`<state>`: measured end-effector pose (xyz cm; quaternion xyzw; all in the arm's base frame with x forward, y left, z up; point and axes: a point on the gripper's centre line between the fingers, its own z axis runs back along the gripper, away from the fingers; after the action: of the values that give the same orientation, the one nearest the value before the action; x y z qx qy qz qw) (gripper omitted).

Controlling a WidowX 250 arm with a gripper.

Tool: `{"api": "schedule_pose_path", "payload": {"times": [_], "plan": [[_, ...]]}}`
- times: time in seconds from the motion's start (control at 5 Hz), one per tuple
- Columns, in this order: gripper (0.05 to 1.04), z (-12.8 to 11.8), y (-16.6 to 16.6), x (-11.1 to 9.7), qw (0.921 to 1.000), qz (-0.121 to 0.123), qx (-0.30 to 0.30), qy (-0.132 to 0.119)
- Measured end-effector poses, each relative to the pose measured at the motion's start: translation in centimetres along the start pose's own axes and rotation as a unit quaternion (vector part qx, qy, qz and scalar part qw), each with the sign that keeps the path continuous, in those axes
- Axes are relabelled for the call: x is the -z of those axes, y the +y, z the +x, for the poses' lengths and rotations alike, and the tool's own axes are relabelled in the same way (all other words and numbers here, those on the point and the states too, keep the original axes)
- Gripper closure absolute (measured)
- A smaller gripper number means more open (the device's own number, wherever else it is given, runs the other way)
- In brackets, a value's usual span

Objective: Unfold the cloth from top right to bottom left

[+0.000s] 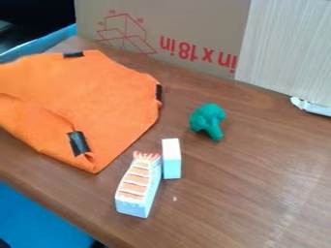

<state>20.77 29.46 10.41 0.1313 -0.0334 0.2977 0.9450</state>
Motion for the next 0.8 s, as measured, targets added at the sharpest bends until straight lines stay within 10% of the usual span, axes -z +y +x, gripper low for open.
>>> {"api": "schedule_pose_path", "payload": {"times": [0.4,0.8], "plan": [[0.579,-0.4,1.4,3.7,0.9975,0.069,0.008,0.005],[0.089,-0.3,1.4,4.9,0.9969,0.078,0.002,0.004]]}}
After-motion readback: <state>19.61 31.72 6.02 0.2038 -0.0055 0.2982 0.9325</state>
